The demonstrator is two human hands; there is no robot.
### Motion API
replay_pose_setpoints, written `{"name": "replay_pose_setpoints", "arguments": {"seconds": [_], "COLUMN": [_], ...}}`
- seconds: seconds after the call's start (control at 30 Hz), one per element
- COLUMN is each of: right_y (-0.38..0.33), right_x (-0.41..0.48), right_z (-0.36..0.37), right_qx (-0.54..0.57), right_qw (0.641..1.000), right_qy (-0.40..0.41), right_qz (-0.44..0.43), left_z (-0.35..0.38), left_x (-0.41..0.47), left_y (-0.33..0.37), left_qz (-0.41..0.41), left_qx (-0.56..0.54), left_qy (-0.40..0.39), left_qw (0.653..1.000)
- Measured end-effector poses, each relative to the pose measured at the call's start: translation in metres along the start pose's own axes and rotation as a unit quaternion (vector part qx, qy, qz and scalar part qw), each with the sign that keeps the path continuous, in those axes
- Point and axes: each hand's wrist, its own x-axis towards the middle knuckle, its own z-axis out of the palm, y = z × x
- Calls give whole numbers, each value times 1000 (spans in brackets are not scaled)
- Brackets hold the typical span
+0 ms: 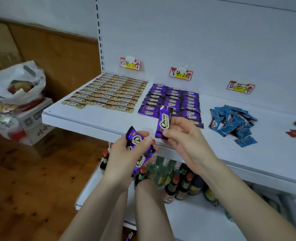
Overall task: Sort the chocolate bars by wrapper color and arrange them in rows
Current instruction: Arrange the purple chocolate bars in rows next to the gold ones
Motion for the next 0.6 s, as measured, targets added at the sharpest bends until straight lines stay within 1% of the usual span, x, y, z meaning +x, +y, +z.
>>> {"name": "replay_pose_setpoints", "arguments": {"seconds": [0.07,0.17,0.23,0.3,0.37,0.43,0.5,0.6], "right_y": [4,10,10,5,-2,-7,-7,-1], "right_x": [-1,-1,-1,2,9,16,24,34], "right_z": [8,15,16,13,9,6,4,2], "right_qx": [0,9,-41,-131,-198,-251,-327,-410], "right_qw": [1000,998,997,990,971,943,904,854], "right_qy": [-7,-37,-54,-51,-56,-99,-143,-165], "right_qz": [17,44,32,-30,-122,-194,-234,-275], "left_z": [-5,-14,-21,-27,-32,-35,-36,-38], "left_x": [1,5,7,10,13,17,21,27], "left_y": [0,1,6,12,19,24,26,25], "left_qz": [6,11,4,-2,1,-3,-13,-27], "left_qx": [10,13,6,5,15,16,13,9], "left_qy": [-4,6,20,16,5,-4,-8,-5], "left_qw": [1000,1000,1000,1000,1000,1000,1000,1000]}}
